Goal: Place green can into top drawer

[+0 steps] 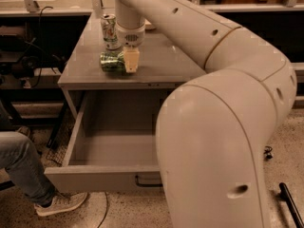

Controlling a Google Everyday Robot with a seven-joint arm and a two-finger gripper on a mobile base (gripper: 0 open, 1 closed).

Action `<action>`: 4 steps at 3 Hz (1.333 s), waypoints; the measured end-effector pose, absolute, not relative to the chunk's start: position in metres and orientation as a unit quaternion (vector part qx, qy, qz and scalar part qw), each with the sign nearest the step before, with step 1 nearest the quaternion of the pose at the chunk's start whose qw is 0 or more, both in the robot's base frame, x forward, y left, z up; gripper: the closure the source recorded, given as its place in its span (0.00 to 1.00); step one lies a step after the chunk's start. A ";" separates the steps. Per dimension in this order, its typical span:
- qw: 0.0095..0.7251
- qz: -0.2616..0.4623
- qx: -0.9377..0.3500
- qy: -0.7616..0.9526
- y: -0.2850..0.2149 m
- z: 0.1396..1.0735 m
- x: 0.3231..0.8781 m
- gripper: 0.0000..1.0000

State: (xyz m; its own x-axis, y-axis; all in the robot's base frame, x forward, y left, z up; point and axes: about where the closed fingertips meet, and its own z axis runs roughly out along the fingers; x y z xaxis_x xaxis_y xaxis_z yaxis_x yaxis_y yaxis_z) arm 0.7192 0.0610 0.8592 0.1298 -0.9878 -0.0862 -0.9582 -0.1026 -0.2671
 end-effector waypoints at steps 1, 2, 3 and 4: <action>0.145 -0.033 -0.731 0.666 0.013 0.883 0.674 1.00; 0.102 -0.016 -0.717 0.689 -0.042 0.871 0.626 1.00; 0.040 0.003 -0.697 0.716 -0.082 0.831 0.587 1.00; 0.023 0.007 -0.696 0.718 -0.088 0.818 0.579 1.00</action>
Offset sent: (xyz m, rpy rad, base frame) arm -0.1565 -0.1730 -0.0016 -0.0326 0.2210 -0.1371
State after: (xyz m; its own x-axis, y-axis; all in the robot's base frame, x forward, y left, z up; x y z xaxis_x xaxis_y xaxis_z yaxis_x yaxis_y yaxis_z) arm 0.5787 -0.0880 0.8179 -0.0311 -0.9986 -0.0431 -0.9992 0.0321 -0.0227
